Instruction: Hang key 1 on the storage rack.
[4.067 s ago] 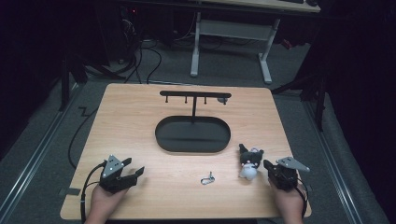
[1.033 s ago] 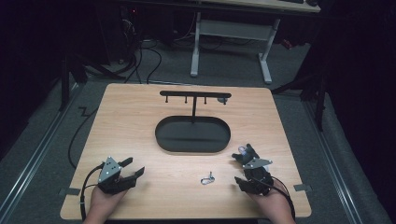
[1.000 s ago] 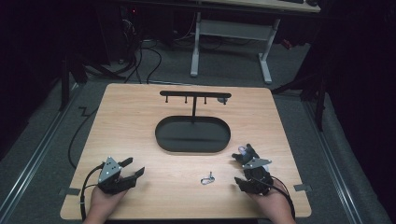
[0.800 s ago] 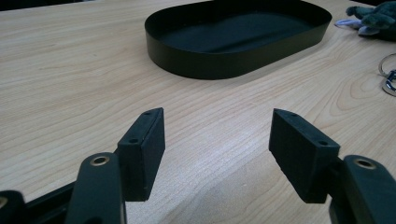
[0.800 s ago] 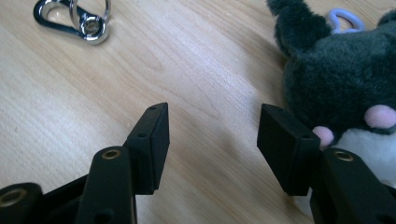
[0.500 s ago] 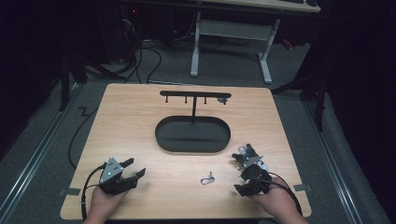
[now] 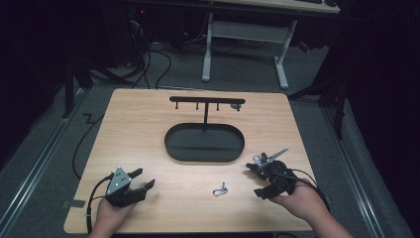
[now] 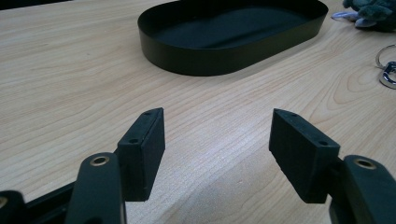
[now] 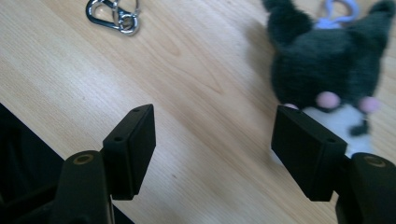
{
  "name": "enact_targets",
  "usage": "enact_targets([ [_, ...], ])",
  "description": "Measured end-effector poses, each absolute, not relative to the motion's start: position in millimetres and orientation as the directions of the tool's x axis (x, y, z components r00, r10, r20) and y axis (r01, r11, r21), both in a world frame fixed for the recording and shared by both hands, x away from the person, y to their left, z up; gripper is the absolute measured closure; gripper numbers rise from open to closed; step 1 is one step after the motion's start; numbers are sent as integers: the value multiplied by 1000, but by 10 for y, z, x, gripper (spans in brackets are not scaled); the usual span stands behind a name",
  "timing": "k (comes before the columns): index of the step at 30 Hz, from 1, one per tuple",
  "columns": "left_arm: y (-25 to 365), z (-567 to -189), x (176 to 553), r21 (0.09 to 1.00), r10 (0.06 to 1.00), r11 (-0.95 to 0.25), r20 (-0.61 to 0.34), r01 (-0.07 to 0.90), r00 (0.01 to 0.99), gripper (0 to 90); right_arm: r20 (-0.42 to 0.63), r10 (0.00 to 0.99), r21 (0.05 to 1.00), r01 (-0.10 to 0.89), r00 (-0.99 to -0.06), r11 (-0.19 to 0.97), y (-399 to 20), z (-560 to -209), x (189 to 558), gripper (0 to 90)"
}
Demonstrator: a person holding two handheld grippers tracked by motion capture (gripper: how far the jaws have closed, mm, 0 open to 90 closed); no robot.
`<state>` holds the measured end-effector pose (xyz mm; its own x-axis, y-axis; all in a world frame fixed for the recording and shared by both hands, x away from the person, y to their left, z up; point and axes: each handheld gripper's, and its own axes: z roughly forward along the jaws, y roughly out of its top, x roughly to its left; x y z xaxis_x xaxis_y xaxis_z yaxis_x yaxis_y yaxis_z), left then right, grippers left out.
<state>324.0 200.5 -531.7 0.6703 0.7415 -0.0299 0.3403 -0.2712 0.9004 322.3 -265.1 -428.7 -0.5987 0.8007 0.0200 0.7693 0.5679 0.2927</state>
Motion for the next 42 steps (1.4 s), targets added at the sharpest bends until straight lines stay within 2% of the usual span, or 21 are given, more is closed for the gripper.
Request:
enact_targets([
  [9, 2004, -5317, 3241, 898, 739, -276, -29, 342, 673, 367, 25, 828, 270, 801, -560, 534, -2861, -4132, 3332, 279],
  [17, 2006, -5317, 3241, 898, 738, -278, -28, 341, 674, 366, -40, 829, 226, 803, -558, 551, -2976, -4172, 3443, 252],
  [24, 2005, -5316, 3239, 897, 736, -280, -27, 341, 676, 366, -38, 848, 225, 823, -528, 522, -3101, -4220, 3515, 209],
  [34, 2003, -5317, 3238, 897, 735, -281, -27, 341, 677, 365, -26, 842, 192, 824, -538, 533, -3107, -4448, 3572, 185],
  [42, 2001, -5318, 3238, 897, 735, -283, -26, 341, 678, 364, -11, 841, 160, 830, -540, 535, -3092, -4653, 3643, 210],
])
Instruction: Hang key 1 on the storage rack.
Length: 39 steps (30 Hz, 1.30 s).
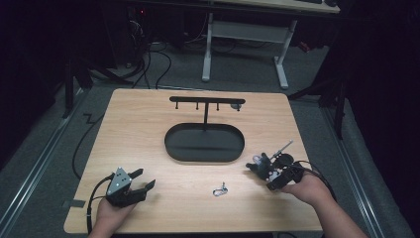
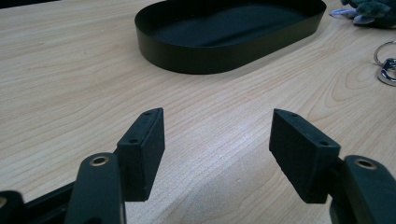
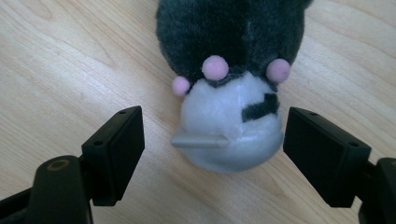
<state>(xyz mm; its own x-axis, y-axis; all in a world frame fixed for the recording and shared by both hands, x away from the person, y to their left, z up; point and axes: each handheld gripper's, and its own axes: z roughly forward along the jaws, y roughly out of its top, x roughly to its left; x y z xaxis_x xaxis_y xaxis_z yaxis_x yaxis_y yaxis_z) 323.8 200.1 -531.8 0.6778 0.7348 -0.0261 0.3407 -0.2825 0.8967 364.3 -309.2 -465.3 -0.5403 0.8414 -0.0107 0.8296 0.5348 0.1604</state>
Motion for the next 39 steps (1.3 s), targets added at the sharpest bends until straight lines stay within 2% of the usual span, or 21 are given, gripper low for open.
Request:
enact_targets([
  [4, 2001, -5318, 3238, 897, 735, -283, -26, 341, 678, 364, 16, 848, 162, 838, -529, 520, -3108, -4700, 3670, 211],
  [11, 1998, -5320, 3238, 897, 735, -283, -25, 341, 677, 364, 16, 841, 168, 831, -540, 530, -3137, -4749, 3690, 348],
  [20, 1996, -5321, 3238, 897, 735, -283, -25, 340, 677, 365, 1, 828, 162, 817, -561, 553, -3131, -4789, 3709, 431],
  [33, 1996, -5322, 3237, 896, 735, -283, -25, 341, 677, 364, -3, 834, 147, 825, -551, 546, -3106, -4806, 3730, 491],
  [39, 1996, -5322, 3237, 896, 737, -283, -25, 341, 676, 363, 3, 832, 146, 823, -555, 548, -3095, -4710, 3711, 494],
])
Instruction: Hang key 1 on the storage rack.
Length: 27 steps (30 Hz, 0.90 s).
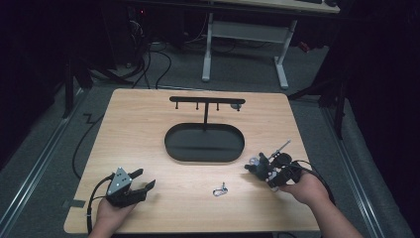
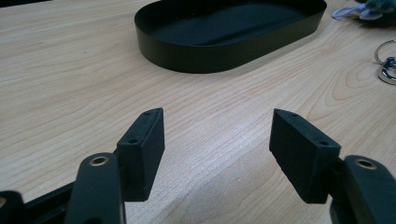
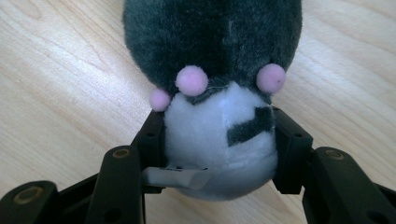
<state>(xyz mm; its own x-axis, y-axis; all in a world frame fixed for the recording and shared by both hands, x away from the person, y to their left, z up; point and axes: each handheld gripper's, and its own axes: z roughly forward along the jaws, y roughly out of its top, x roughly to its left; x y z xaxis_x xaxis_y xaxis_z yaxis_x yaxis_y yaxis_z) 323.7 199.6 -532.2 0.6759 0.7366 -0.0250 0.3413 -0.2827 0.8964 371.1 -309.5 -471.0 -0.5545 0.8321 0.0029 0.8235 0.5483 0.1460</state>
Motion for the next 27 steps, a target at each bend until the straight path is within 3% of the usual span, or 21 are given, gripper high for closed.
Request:
enact_targets([
  [11, 1997, -5321, 3234, 898, 735, -281, -27, 340, 677, 363, 39, 841, 205, 828, -540, 522, -3024, -4307, 3670, 493],
  [27, 1999, -5322, 3234, 898, 736, -280, -27, 340, 677, 363, 58, 830, 214, 819, -555, 533, -2877, -4035, 3754, 492],
])
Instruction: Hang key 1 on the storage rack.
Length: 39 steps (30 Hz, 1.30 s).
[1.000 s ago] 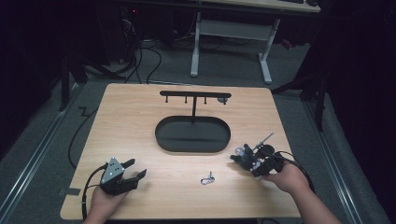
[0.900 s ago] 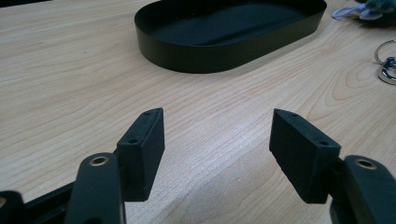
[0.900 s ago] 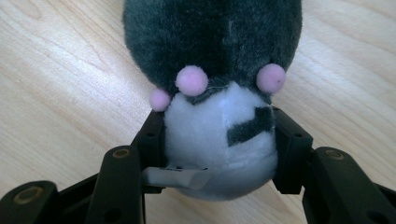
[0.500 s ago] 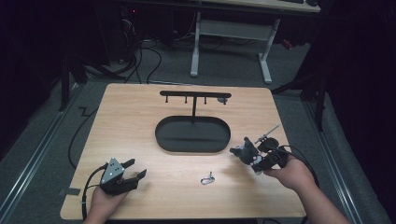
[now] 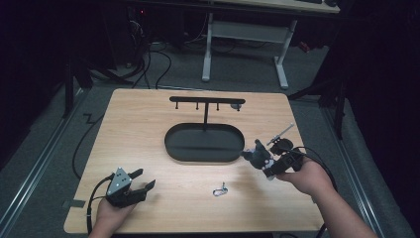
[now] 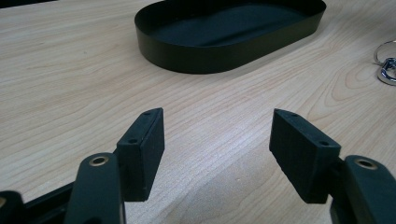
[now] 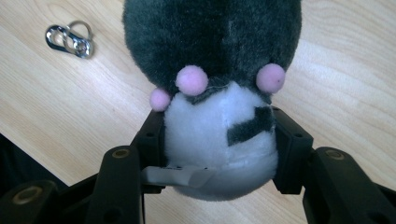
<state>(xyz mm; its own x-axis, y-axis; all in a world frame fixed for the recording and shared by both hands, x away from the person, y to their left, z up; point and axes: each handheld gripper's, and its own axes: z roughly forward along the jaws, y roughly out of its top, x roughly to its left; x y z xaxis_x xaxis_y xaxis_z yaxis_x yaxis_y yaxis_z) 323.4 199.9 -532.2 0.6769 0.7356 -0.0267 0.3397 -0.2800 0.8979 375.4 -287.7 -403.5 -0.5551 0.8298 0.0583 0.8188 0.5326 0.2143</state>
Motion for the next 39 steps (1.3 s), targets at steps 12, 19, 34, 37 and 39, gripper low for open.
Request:
enact_targets([
  [12, 2001, -5320, 3235, 897, 735, -282, -26, 341, 677, 363, 64, 831, 227, 819, -553, 527, -2747, -3859, 3862, 492],
  [19, 2001, -5320, 3234, 897, 735, -281, -27, 341, 677, 362, 50, 835, 236, 819, -548, 523, -2670, -3759, 3952, 492],
  [34, 2002, -5321, 3235, 898, 732, -280, -29, 340, 680, 362, 72, 843, 251, 827, -534, 503, -2560, -3482, 4186, 492],
  [37, 2002, -5321, 3236, 898, 732, -280, -29, 340, 680, 362, 66, 841, 256, 823, -538, 506, -2545, -3440, 4224, 492],
  [39, 2002, -5321, 3235, 898, 733, -280, -29, 340, 680, 362, 67, 847, 253, 830, -528, 497, -2531, -3419, 4238, 492],
])
